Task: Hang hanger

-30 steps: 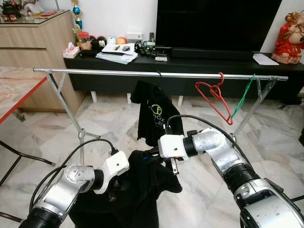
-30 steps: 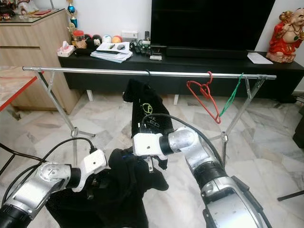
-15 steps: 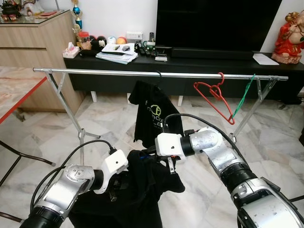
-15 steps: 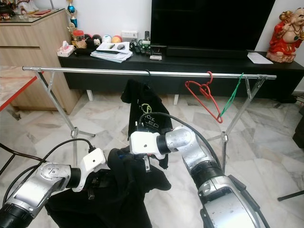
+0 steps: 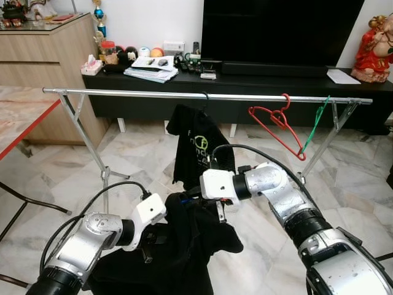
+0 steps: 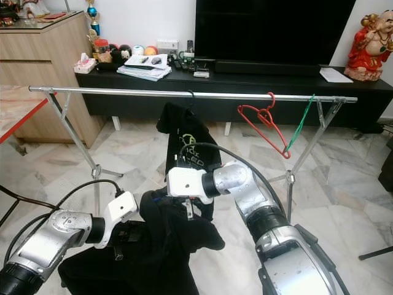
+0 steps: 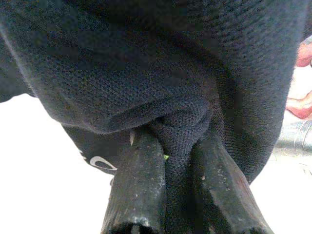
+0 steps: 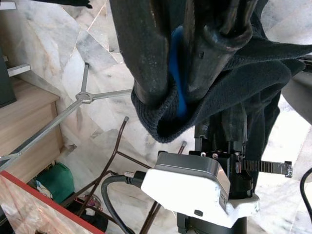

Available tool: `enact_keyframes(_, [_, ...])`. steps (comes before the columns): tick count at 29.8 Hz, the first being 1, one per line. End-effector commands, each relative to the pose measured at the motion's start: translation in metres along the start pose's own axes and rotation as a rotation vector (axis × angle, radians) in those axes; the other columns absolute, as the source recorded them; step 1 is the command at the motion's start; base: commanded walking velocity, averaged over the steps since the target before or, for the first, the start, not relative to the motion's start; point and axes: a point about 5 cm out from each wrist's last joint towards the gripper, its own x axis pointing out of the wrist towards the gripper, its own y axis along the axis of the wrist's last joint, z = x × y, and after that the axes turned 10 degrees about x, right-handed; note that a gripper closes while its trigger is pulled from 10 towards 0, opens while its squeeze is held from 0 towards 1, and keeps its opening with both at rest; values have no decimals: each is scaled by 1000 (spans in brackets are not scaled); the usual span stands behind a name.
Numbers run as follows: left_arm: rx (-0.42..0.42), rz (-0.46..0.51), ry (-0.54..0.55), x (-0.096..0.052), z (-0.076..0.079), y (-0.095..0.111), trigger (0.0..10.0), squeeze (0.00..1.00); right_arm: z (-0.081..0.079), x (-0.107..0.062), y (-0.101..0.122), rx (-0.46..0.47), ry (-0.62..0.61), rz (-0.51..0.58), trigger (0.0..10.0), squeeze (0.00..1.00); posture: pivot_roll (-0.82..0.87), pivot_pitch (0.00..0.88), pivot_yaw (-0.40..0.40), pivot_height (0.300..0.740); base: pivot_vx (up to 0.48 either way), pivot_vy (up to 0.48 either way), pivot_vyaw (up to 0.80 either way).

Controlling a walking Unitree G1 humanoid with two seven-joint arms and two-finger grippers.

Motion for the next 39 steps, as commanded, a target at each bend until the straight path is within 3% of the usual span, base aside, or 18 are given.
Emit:
enact_keyframes(1, [-27,-3,-27,3,5,-3,0,0,18,-8,36,-103,-88,124,0,0,78,0,-30,740,0,0,0])
enact_keyframes(39, [-27,-3,-29,3,6,-3,0,0,18,-8,36,-102,-89,124,0,0,78,0,-30,740,0,0,0])
